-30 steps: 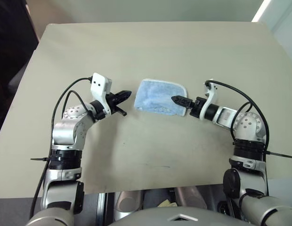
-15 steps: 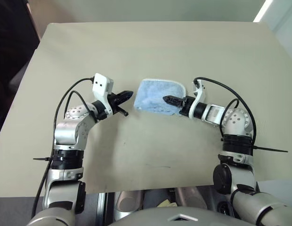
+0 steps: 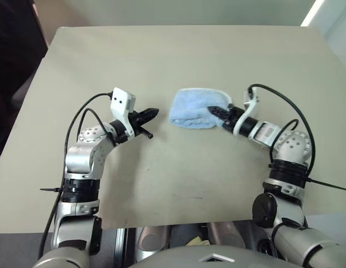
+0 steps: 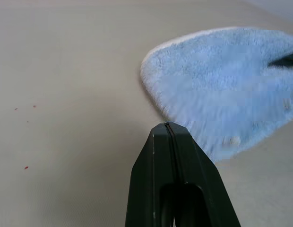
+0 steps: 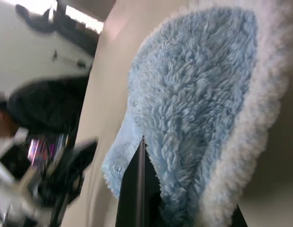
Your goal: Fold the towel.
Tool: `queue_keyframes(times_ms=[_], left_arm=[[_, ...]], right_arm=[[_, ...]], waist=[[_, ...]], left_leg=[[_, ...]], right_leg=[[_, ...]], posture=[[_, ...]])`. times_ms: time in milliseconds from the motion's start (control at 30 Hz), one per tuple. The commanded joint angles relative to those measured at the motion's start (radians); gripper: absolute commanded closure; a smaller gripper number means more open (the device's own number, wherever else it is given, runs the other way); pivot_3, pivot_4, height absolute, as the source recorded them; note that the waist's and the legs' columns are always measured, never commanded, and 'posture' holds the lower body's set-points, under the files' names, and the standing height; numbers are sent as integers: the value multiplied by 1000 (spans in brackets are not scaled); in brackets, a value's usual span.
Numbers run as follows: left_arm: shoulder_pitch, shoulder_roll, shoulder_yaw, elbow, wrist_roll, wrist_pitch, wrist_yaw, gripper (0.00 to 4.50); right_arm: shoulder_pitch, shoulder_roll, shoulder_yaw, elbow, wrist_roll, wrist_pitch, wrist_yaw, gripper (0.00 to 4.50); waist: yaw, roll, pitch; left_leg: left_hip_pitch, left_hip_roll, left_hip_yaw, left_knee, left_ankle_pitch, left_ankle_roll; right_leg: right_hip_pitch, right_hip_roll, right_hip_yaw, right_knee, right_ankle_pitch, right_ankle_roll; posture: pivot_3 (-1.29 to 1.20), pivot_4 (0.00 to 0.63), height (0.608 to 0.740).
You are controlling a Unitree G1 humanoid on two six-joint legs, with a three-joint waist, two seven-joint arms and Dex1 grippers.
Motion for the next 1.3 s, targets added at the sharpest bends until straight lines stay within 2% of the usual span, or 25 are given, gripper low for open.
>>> queue_keyframes(times_ms=[33,133,200,300,667,767,1100,1133,1300], left_arm=[[-6,-3,0,-40,-10,-11,-1,4500],[-8,-13,-17,-26,-8,-18,-14,4500],[-10,-16,-22,-22,-6,-20,-16,4500],[-26,-31,-42,-5,-2,-25,-25,4500],[-42,-36,-58,-5,-3,-21,-41,4500],[-34,-31,-53,-14,-7,-20,-40,4500],[-14,-42,-54,-19,-11,-26,-30,4500],[-13,-43,-55,-17,-11,-27,-32,4500],[-18,-49,-60,-1,-9,-32,-43,4500]], right_arm=[[-38,-58,-109,-43,48,-69,-74,4494],[-41,-217,-308,-58,51,-175,-199,4494],[-34,-246,-327,-56,64,-195,-231,4494],[-14,-284,-376,-31,54,-247,-304,4494],[76,-242,-374,-6,50,-228,-494,4494],[80,-237,-382,-10,58,-239,-528,3616],[108,-226,-389,-91,128,-248,-572,134],[113,-227,-390,-101,130,-256,-581,21],[145,-241,-402,-155,108,-310,-660,21]], waist=[[-1,0,0],[15,2,1],[22,2,1],[4,1,1],[-12,3,0],[-12,3,0],[-8,3,0],[-8,3,0],[-6,3,0]], left_leg=[[0,0,0,0,0,0],[-1,0,0,0,0,0],[-1,-1,-1,0,0,1],[0,0,0,-1,-1,1],[2,0,1,-1,0,3],[2,0,1,0,0,4],[1,0,1,-1,0,4],[1,0,1,-1,0,4],[1,-1,1,0,0,4]], right_leg=[[0,0,0,0,0,0],[0,-1,0,0,0,1],[0,-1,0,0,1,2],[0,-1,0,0,0,1],[1,-1,1,0,1,6],[1,-1,2,0,2,8],[1,-1,2,-1,2,8],[1,-1,2,-1,2,8],[2,-1,3,-1,2,8]], posture=[[0,150,740],[0,150,740],[0,150,740],[0,150,740],[0,150,740],[0,150,740],[0,150,740],[0,150,740],[0,150,740]])
